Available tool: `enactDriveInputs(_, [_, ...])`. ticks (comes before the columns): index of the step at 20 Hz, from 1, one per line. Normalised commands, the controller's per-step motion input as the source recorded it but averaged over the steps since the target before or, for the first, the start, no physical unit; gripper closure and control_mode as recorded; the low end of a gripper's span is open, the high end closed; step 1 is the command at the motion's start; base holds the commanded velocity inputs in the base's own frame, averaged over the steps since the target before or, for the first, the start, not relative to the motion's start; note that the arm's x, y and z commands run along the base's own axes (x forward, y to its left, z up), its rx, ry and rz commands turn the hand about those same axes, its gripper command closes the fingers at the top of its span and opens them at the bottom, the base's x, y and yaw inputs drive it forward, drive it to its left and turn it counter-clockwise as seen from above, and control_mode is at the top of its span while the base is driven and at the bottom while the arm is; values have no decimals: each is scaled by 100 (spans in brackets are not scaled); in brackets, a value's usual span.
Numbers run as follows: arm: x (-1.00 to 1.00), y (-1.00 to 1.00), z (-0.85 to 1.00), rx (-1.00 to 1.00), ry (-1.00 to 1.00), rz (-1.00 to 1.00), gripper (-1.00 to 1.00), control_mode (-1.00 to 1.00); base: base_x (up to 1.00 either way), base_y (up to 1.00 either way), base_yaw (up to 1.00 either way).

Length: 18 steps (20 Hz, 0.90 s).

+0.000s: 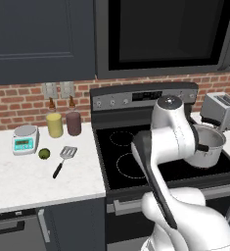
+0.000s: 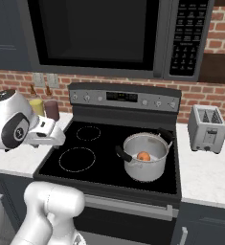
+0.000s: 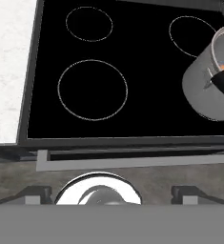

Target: Put the onion and lime in the pot. Retrieve the spatula and lightly stir the vegetables in the pot.

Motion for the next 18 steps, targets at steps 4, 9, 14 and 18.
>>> enactDriveInputs(4, [0,100,-2,0,-3,10,-100,-100,0,0,0])
enactDriveInputs(9, [10,100,-1,0,-6,23,-100,-100,0,0,0])
enactDriveInputs(14, [47,99,-1,0,-3,41,-100,-100,0,0,0])
enactDriveInputs(18, [72,78,-10,0,0,58,-100,-100,0,0,0])
